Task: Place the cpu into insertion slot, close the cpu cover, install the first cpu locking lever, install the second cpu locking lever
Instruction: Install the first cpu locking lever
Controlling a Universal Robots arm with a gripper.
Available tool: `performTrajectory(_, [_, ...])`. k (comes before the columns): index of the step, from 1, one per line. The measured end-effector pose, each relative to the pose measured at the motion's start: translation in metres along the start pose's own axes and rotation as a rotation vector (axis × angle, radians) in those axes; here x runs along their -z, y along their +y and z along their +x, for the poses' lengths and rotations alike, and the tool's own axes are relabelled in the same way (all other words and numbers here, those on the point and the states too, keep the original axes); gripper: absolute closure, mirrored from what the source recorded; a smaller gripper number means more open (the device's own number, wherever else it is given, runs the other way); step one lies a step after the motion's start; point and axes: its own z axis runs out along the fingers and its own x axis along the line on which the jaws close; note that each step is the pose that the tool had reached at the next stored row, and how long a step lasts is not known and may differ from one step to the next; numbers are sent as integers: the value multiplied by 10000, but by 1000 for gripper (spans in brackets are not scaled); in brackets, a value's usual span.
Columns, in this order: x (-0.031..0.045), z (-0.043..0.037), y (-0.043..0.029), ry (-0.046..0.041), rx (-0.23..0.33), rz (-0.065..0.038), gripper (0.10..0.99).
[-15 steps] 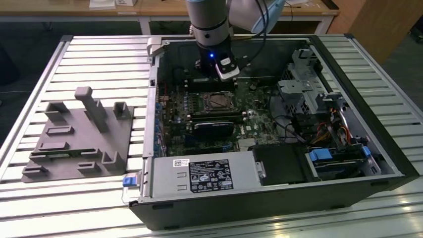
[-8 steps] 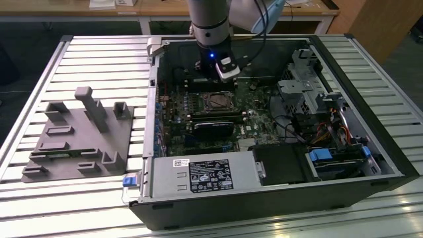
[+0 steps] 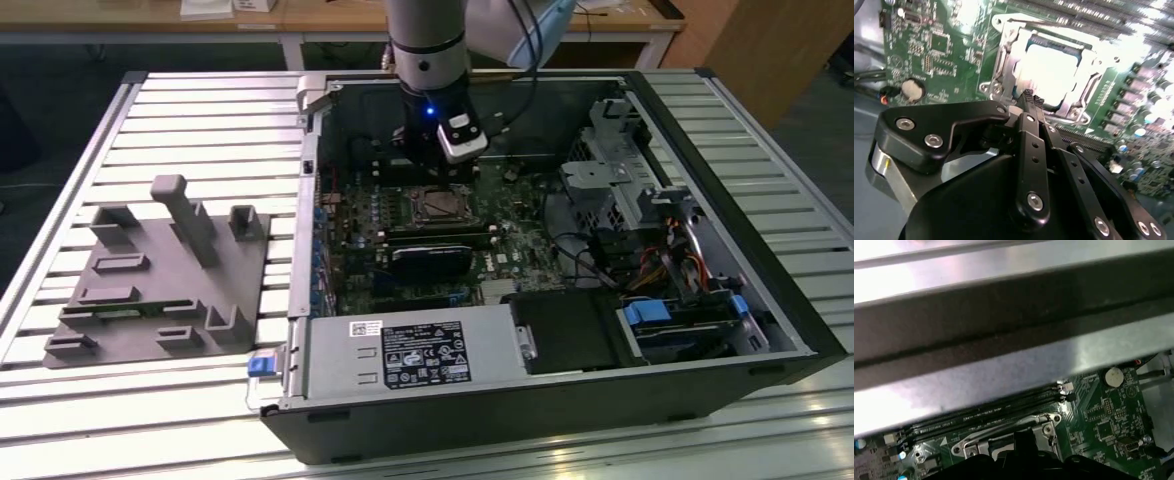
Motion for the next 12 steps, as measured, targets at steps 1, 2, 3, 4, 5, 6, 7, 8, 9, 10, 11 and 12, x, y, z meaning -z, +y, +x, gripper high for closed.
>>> performTrajectory(1, [0,-5,-7,29,9,71,980])
performTrajectory(2, [1,-9,-18,52,16,119,980])
performTrajectory(3, [1,-14,-32,69,20,149,980])
performTrajectory(4, [1,-19,-46,86,22,175,980])
performTrajectory(5, [1,-23,-61,102,24,199,980])
performTrajectory(6, [1,-28,-77,118,27,221,980])
performTrajectory(7, [2,-33,-94,135,29,243,980])
performTrajectory(8, [2,-39,-111,152,31,264,980])
performTrajectory(9, [2,-44,-127,169,33,282,980])
performTrajectory(10, [2,-49,-145,189,35,304,980])
performTrajectory(11, [2,-55,-161,209,37,325,980])
performTrajectory(12, [2,-60,-177,229,39,343,980])
